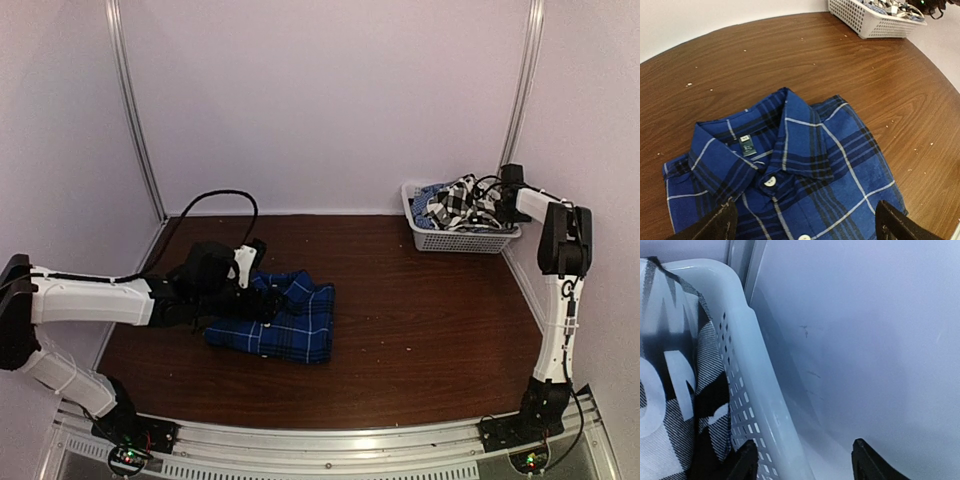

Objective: Fold and stack the long sleeve shirts
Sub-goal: Move the bin to the corner of the board, then move the square-folded shirt to the corner of the board.

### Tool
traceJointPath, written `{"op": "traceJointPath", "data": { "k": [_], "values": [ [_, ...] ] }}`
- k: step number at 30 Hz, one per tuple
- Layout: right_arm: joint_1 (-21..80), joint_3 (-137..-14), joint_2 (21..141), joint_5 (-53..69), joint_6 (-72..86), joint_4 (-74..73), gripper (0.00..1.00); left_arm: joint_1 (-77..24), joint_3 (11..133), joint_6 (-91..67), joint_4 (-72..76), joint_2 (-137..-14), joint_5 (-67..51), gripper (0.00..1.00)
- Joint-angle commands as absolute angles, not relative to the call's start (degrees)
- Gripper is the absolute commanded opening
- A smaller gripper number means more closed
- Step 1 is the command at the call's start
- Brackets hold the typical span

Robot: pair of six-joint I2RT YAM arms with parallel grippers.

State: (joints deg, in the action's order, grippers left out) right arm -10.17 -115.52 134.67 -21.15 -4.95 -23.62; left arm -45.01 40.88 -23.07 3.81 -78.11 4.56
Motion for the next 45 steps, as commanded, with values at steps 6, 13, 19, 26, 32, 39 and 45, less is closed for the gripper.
{"op": "traceJointPath", "data": {
  "k": [6, 13, 19, 26, 32, 39, 45],
  "values": [
    [-10.1, -108.1, 123.8, -20.6, 2.6, -20.8, 0.96, -55.3, 54.2, -21.2, 4.6, -90.5, 7.4, 0.98],
    [-9.9, -86.8, 111.2, -17.7, 7.1, -7.8, 1.00, -61.0, 66.3, -19.7, 2.7, -104.8, 6.2, 0.95],
    [-9.3, -70.8, 101.3, -12.7, 11.2, -0.2, 1.00, -62.6, 74.3, -18.4, -3.3, -114.4, 8.6, 0.88],
    [-6.3, -61.4, 93.3, -11.9, 13.5, 5.0, 1.00, -62.6, 72.9, -17.5, -7.3, -116.3, 12.5, 0.81],
    [-1.9, -59.4, 90.9, -12.9, 13.5, 4.4, 1.00, -60.3, 68.3, -15.3, -8.9, -115.0, 15.7, 0.80],
    [2.2, -56.4, 87.2, -15.0, 14.2, 3.2, 1.00, -54.3, 60.0, -13.7, -8.6, -109.2, 15.7, 0.78],
    [7.4, -53.0, 83.8, -15.8, 14.9, 2.8, 1.00, -46.0, 53.2, -11.6, -7.7, -103.6, 16.7, 0.80]
  ]
}}
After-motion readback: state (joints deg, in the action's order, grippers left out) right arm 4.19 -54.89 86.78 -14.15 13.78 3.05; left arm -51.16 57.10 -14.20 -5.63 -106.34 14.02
